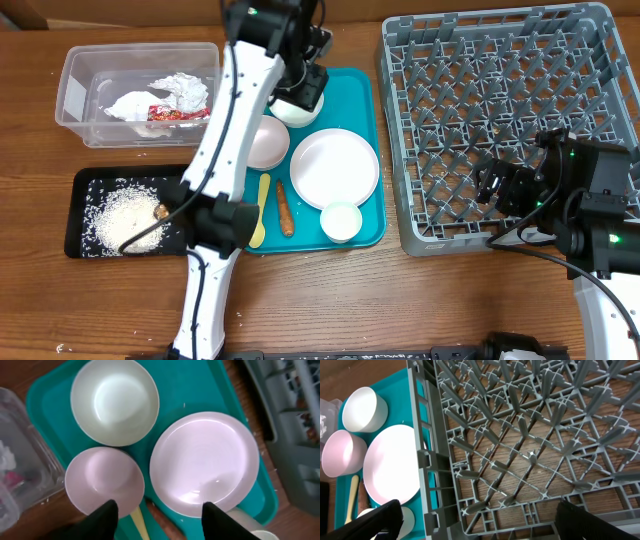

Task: Sort waste into correct bins and load items into the dishwasher
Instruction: 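Grasp the carrot on the teal tray with the left gripper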

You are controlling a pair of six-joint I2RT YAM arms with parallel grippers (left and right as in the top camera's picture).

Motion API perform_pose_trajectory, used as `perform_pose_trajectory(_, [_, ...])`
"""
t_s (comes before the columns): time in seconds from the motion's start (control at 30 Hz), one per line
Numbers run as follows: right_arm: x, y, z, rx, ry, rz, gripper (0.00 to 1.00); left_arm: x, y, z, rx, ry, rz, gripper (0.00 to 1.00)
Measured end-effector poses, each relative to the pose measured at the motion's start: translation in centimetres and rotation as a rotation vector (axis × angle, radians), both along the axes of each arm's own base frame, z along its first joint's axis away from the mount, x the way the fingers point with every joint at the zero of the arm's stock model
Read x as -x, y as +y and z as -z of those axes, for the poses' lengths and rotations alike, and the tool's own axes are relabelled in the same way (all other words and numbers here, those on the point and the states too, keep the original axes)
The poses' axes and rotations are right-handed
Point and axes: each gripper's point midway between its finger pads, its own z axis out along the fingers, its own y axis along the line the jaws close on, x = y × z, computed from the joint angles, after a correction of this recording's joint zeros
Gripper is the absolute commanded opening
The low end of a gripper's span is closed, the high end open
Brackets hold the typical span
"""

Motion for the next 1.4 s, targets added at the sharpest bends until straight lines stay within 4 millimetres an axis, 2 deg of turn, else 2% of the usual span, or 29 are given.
perform_pose_trajectory(0.1, [0.1, 0.0, 0.1, -0.002, 0.008, 0.000, 1.00, 1.2, -0.3, -2.3, 0.049, -0.018, -0.003, 0.53])
perform_pose_trajectory(0.23, [0.4, 0.1, 0.3, -0.003, 0.020, 0.000, 1.00, 4.5, 0.8, -3.7, 0.051, 0.022, -0.012, 0.53])
perform_pose_trajectory(0.33, [0.3, 0.0, 0.3, -0.003, 0.017, 0.000, 1.00, 7.6, 2.3, -3.8, 0.021, 0.077, -0.058, 0.48])
perform_pose_trajectory(0.4, [0.3, 0.1, 0.3, -0.003, 0.018, 0.000, 1.00, 9.1, 3.1, -3.1, 0.006, 0.107, -0.090, 0.48])
perform_pose_trajectory(0.47, [0.3, 0.0, 0.2, -0.002, 0.017, 0.000, 1.00, 10.0, 3.5, -1.5, -0.001, 0.133, -0.123, 0.47])
perform_pose_trajectory(0.5, [0.3, 0.0, 0.3, -0.002, 0.017, 0.000, 1.00, 10.4, 3.5, 0.0, -0.004, 0.146, -0.145, 0.47])
perform_pose_trajectory(0.7, [0.3, 0.1, 0.2, -0.002, 0.017, -0.001, 1.00, 13.2, 3.7, 10.9, -0.053, 0.256, -0.259, 0.45])
perform_pose_trajectory(0.83, [0.3, 0.0, 0.2, -0.002, 0.017, 0.000, 1.00, 14.3, 3.6, 15.7, -0.038, 0.253, -0.331, 0.43])
perform_pose_trajectory(0.97, [0.4, 0.1, 0.3, -0.003, 0.018, 0.000, 1.00, 15.1, 4.2, 18.2, -0.028, 0.240, -0.408, 0.42])
perform_pose_trajectory(1.1, [0.4, 0.1, 0.3, -0.002, 0.019, 0.000, 1.00, 15.0, 4.6, 19.4, -0.030, 0.204, -0.437, 0.42])
perform_pose_trajectory(1.2, [0.4, 0.0, 0.3, -0.003, 0.019, 0.000, 1.00, 14.7, 4.8, 20.2, -0.025, 0.174, -0.452, 0.31])
perform_pose_trajectory(1.33, [0.4, 0.1, 0.3, -0.003, 0.020, 0.000, 1.00, 14.7, 4.9, 20.5, -0.022, 0.161, -0.459, 0.06])
perform_pose_trajectory(1.4, [0.4, 0.1, 0.3, -0.003, 0.020, 0.000, 1.00, 14.7, 4.9, 20.4, -0.019, 0.159, -0.460, 0.04])
